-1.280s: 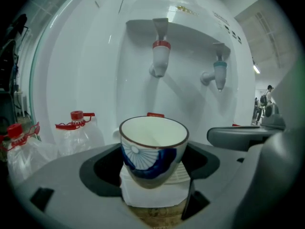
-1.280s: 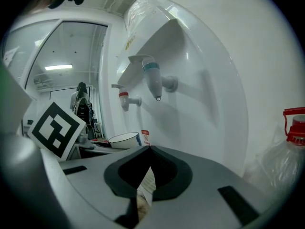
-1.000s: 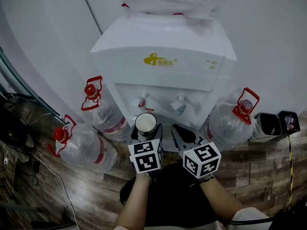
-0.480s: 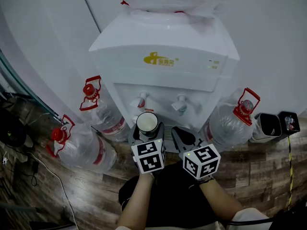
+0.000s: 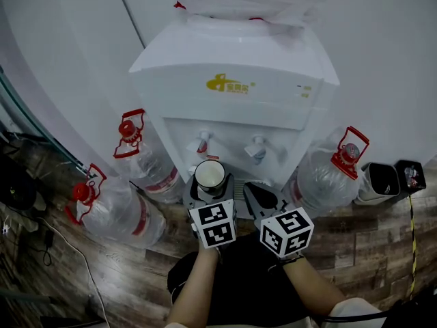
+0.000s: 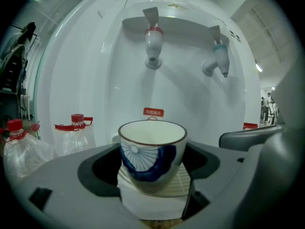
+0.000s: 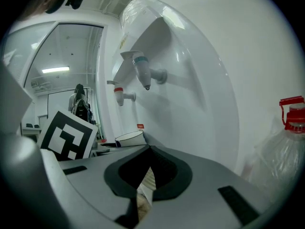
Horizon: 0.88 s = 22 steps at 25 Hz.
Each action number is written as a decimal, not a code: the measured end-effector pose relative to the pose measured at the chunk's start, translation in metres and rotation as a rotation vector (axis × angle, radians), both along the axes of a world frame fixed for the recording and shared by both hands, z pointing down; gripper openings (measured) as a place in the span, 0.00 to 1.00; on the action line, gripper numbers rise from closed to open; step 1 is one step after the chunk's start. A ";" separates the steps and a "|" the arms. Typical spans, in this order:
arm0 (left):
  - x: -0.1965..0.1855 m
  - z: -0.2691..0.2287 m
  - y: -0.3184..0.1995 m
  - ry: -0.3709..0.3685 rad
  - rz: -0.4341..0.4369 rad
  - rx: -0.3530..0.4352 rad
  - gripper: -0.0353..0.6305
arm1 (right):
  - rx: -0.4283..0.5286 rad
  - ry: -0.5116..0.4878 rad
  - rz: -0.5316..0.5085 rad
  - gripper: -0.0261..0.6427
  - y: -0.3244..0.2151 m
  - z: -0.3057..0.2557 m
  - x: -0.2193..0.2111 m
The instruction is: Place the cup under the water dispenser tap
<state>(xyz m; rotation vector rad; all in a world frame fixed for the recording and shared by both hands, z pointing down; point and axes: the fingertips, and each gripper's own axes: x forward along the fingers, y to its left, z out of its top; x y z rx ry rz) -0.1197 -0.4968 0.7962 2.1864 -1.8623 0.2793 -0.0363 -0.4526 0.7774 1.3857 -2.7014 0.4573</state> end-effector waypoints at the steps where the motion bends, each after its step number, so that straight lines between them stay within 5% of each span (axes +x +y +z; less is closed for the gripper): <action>1: 0.000 -0.001 0.001 0.001 0.000 0.004 0.69 | 0.001 -0.001 0.001 0.07 0.001 0.000 0.000; 14: -0.002 -0.021 0.035 0.035 0.020 -0.005 0.69 | -0.008 -0.036 -0.016 0.07 0.013 -0.015 -0.011; 22: -0.008 -0.105 0.084 0.108 0.036 -0.114 0.69 | -0.089 0.010 -0.019 0.07 0.048 -0.118 -0.015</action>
